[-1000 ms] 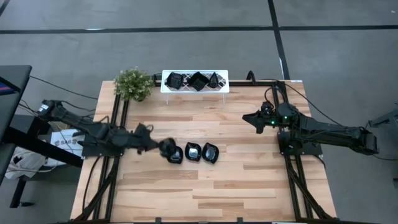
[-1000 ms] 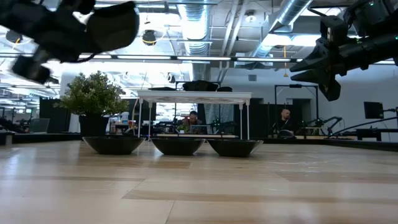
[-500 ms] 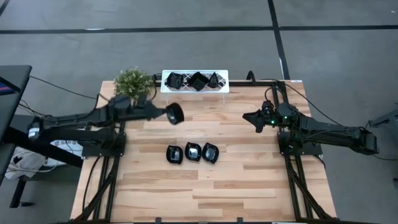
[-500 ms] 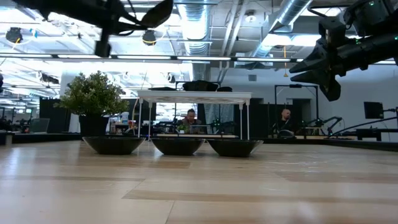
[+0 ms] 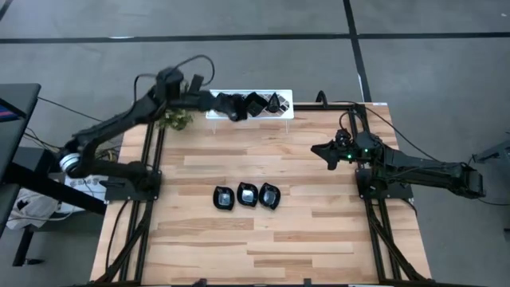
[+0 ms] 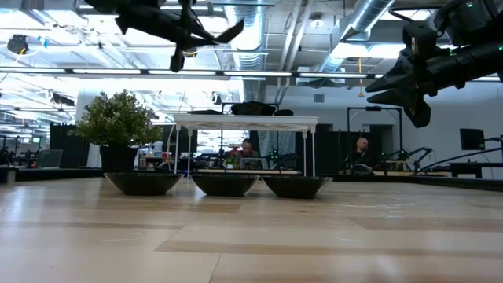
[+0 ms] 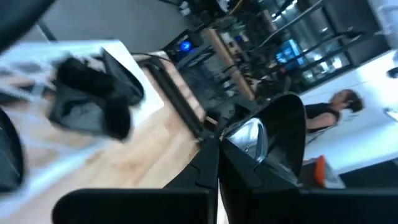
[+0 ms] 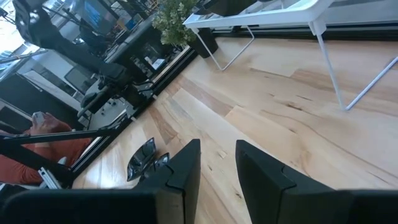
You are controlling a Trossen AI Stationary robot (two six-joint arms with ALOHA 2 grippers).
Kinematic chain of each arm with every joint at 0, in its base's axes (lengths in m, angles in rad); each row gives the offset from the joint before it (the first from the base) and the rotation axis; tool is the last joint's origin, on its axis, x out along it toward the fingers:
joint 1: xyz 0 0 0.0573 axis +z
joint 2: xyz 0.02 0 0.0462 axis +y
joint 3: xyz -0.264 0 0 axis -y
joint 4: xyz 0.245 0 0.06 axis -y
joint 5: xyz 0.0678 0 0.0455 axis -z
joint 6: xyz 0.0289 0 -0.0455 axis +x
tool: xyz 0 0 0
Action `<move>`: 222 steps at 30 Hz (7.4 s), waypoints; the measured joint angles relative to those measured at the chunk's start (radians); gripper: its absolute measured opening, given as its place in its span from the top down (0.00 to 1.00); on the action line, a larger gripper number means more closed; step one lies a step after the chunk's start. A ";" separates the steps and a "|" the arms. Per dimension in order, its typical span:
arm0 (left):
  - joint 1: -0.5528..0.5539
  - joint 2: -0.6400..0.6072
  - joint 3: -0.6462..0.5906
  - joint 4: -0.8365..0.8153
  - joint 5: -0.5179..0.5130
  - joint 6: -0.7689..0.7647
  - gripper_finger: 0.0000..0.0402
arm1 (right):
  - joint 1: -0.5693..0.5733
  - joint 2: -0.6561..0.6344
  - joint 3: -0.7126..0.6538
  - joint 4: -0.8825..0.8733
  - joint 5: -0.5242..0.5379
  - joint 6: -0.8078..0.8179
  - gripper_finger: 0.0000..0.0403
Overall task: Pick & Place Mini shaped plates
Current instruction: Stack the leaf-shaped plate on top of the leaf-shaped plate on the shelf
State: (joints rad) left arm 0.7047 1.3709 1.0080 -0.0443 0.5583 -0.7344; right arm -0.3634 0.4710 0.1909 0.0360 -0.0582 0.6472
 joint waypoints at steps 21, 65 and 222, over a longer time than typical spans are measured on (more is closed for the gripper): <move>0.248 0.308 0.367 -0.555 -0.113 0.537 0.99 | 0.000 0.000 0.000 0.000 0.002 0.000 0.76; 0.245 0.382 0.366 -0.554 -0.215 0.782 0.98 | 0.000 0.000 0.000 0.000 0.003 0.008 0.76; -0.717 -0.492 -0.465 -0.218 -0.687 -0.369 0.99 | 0.000 0.000 0.000 -0.003 0.006 0.008 0.76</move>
State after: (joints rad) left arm -0.0125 0.8787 0.5434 -0.2619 -0.1284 -1.1033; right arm -0.3634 0.4709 0.1909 0.0334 -0.0525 0.6550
